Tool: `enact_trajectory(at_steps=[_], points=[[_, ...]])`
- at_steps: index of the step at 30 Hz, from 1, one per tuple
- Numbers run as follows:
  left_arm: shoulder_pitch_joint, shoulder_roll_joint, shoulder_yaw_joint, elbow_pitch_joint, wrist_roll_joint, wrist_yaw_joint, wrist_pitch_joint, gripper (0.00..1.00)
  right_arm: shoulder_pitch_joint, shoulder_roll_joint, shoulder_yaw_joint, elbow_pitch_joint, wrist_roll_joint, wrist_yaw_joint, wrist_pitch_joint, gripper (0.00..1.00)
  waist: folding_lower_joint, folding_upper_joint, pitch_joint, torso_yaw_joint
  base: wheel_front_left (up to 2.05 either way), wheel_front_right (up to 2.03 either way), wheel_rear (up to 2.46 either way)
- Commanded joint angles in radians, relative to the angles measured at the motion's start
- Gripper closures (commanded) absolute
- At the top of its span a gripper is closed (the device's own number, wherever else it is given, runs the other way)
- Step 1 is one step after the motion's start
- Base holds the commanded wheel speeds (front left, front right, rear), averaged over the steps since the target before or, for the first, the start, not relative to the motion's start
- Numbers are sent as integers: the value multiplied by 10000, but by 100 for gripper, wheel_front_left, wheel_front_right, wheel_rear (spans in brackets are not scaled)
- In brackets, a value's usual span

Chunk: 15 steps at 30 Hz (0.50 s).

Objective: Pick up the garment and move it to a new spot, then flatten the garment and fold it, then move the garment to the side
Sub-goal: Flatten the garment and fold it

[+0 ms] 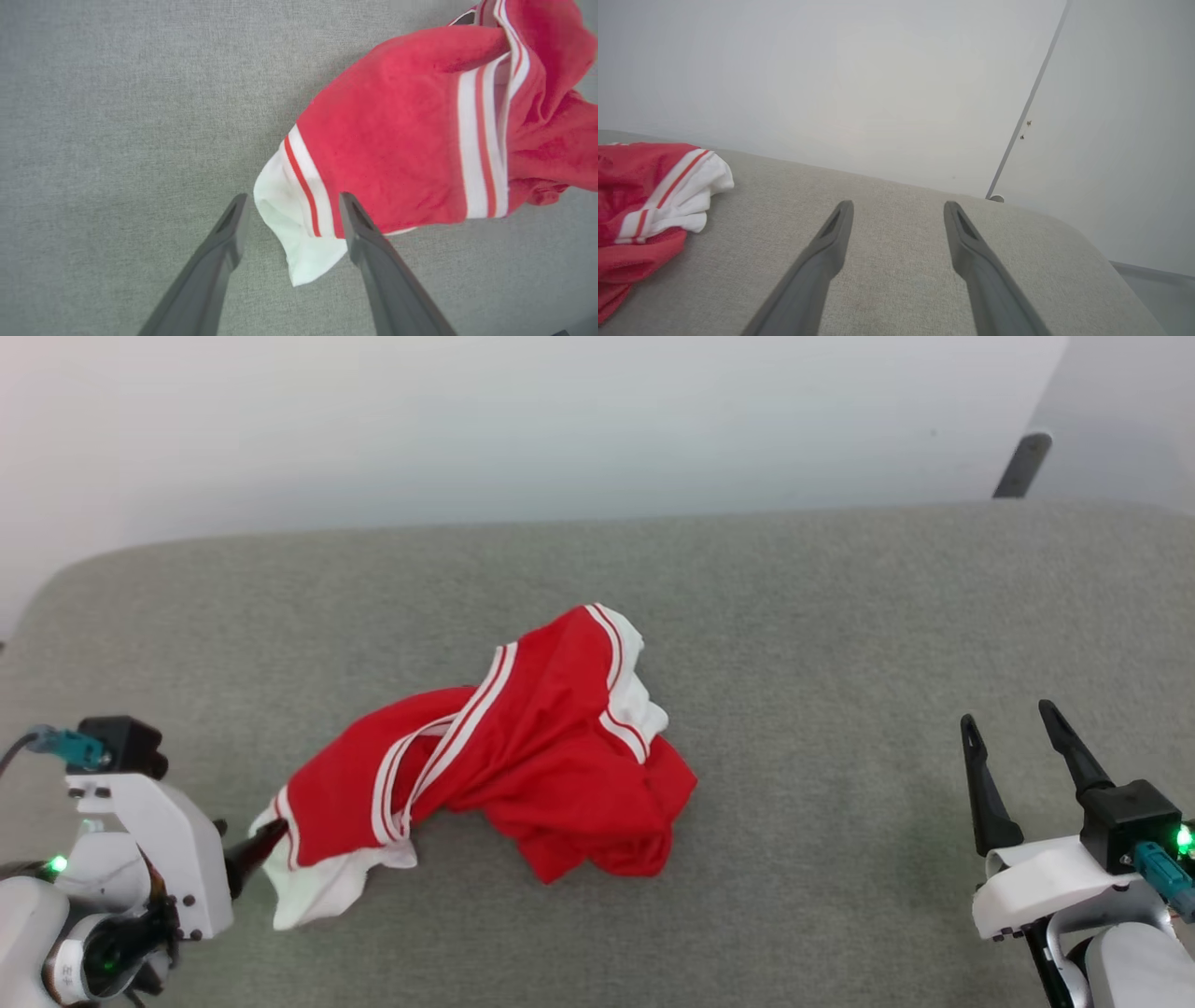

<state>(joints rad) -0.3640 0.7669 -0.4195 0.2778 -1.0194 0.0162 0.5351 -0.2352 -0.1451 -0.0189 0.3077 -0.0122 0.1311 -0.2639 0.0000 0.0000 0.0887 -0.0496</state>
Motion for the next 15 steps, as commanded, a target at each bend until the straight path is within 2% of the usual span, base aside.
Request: enact_trajectory(at_steps=[1,7,15], points=[[102,0,66,-71,8,19,-134,0,88,-32,100,24,57,-7,-7,0,0,0,-270,247,0,0,0],[485,-53,361,-734,353,120,-1387,0,146,-200,460,205,269,-7,-7,0,0,0,-780,715,0,0,0],[1564,-334,1023,-1589,1248,474,-4445,0,44,-296,1037,450,719,-7,369,0,0,0,-1249,1452,0,0,0]])
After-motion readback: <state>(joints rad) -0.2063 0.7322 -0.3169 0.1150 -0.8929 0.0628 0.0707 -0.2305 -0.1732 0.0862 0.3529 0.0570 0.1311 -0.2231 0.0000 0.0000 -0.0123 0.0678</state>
